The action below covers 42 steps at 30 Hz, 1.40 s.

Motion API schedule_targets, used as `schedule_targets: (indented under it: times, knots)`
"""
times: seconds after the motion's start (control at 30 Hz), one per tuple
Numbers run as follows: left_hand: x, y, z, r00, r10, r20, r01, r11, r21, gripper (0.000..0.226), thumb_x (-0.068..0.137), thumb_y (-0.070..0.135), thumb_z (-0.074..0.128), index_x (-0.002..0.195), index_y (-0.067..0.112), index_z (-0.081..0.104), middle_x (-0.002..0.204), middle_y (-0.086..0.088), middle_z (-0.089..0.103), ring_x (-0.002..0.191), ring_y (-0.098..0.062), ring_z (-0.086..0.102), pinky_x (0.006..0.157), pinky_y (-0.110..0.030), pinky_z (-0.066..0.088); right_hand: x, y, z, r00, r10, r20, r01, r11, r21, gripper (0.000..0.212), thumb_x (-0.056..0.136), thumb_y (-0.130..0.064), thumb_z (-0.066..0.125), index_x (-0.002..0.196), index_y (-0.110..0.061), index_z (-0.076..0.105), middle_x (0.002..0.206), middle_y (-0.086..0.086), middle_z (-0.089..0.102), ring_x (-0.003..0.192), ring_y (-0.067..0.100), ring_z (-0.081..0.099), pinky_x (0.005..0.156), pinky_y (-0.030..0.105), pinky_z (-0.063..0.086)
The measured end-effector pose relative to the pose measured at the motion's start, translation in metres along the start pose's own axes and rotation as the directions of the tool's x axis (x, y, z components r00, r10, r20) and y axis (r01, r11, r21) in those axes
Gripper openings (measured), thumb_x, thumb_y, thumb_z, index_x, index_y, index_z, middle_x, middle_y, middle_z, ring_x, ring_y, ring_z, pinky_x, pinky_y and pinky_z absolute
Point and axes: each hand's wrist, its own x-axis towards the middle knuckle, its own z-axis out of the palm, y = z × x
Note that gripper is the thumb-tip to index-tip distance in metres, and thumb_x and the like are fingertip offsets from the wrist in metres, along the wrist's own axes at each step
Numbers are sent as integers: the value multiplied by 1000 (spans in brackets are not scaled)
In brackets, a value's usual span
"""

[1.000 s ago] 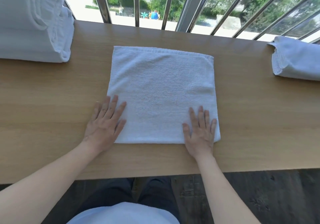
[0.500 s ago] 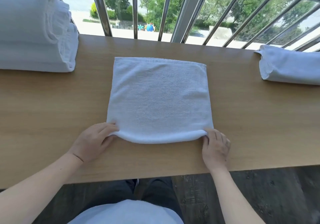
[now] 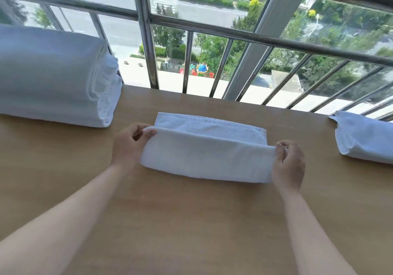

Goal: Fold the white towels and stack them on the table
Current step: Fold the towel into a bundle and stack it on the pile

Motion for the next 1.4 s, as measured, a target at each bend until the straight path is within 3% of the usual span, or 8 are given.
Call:
schedule_targets:
  times: [0.13,0.43,0.57,0.7,0.8,1.07,1.27,1.4]
  knots:
    - [53,18,17,999,-41,-31,41,999,12,11,83,52,71,85,40,72,80,26,72,75,7,66,61,-17,45,66,-20,25,999,-28,19,28,999,-15,18,102,-16,50,108,-7,63,109,14,64,106,32,56,86,33,36]
    - [107,-6,68,981,-186,-49,190,974,119,22,89,43,72,105,28,67,97,8,68,97,-20,66,77,-30,51,111,-3,84,962,148,228,-122,985,-124,22,104,-21,47,114,-6,60,121,17,56,111,38,54,91,41,38]
    - [70,-2,90,977,135,-163,-52,900,433,41,96,41,61,127,14,60,128,-6,61,123,-28,54,106,-42,37,70,-13,95,986,-87,141,122,957,-265,37,100,-25,44,130,-9,58,141,14,50,132,35,46,107,47,27]
    - [24,11,134,930,228,288,-353,769,532,59,97,51,31,147,25,48,161,-1,34,150,-23,28,117,-39,18,14,-40,121,844,-195,500,359,898,-255,54,102,-45,27,154,-29,32,166,-1,20,153,25,14,122,49,6]
    - [23,1,144,878,180,444,-455,604,655,67,96,61,16,158,38,18,168,8,2,154,-12,-6,123,-35,-8,10,-31,134,800,-176,573,420,847,-326,61,100,-57,17,158,-44,2,168,-10,-6,154,18,-11,123,47,-8]
    - [43,-5,124,979,-86,183,-116,504,856,67,97,60,2,158,36,-13,166,4,-22,150,-18,-28,121,-46,-18,26,-11,119,876,166,453,116,839,-531,65,97,-61,3,156,-40,-16,165,-8,-23,150,20,-25,119,53,-16]
    - [9,11,169,914,46,404,-358,562,746,59,96,58,1,153,48,-11,163,13,-23,153,-16,-19,119,-40,-23,7,-30,134,807,-83,585,354,861,-366,62,93,-57,0,154,-47,-12,164,-10,-21,152,17,-21,118,43,-24]
    - [33,-22,117,986,-95,140,-69,531,844,60,98,60,4,154,47,-13,165,13,-21,153,-19,-16,122,-46,-10,31,21,105,884,165,438,109,837,-536,59,98,-57,3,153,-47,-16,164,-10,-23,153,23,-17,122,51,-10]
